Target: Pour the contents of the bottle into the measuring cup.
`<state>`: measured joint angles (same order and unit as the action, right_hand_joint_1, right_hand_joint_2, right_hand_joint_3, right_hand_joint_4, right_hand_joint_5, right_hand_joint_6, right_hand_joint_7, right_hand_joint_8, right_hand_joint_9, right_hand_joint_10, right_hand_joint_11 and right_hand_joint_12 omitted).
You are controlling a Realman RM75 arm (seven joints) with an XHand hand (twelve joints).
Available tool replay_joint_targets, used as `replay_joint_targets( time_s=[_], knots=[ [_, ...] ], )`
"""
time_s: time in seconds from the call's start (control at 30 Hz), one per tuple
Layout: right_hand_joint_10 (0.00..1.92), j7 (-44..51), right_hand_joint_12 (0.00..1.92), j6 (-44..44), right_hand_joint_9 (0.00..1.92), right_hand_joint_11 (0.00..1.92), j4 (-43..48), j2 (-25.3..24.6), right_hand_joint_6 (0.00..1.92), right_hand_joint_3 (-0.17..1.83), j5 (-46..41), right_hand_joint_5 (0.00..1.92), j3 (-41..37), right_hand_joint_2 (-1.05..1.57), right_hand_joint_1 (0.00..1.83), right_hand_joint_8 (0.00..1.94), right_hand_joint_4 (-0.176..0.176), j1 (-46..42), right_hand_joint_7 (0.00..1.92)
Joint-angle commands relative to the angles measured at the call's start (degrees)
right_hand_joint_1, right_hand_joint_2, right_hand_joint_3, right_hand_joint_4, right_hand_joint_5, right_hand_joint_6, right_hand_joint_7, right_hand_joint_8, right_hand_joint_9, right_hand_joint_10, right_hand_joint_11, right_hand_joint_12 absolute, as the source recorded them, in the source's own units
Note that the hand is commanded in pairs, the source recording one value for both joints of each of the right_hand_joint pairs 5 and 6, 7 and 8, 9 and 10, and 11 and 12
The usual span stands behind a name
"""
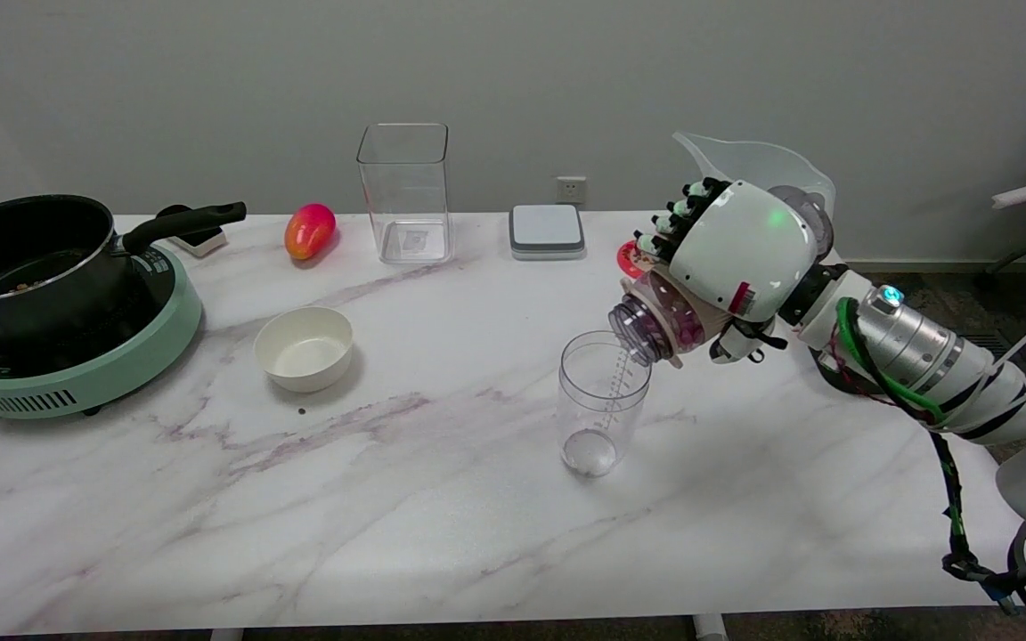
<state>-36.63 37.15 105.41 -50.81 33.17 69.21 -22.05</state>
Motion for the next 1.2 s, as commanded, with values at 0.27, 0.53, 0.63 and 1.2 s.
replay_joint_targets(
  time_s=[0.27,0.53,0.63,1.2],
  knots=[
    [1.60,2.3,1.37,0.2,1.60,1.37,-0.2,0.1,1.92,0.27,1.8,1.92,-1.7,1.46,1.29,1.90,0.000,0.5,1.90],
    [1.59,4.4,1.37,0.2,1.59,1.37,0.6,0.0,1.92,0.27,2.5,1.92,-1.3,1.46,1.29,1.90,0.000,0.3,1.90],
    [1.59,5.0,1.37,0.3,1.59,1.37,0.8,0.0,1.92,0.27,2.3,1.92,-0.7,1.46,1.29,1.90,0.000,0.2,1.90],
    [1.60,13.3,1.38,2.9,1.60,1.38,0.1,-2.1,1.92,0.27,1.0,1.92,1.1,1.47,1.29,1.90,0.000,-0.7,1.90]
  ],
)
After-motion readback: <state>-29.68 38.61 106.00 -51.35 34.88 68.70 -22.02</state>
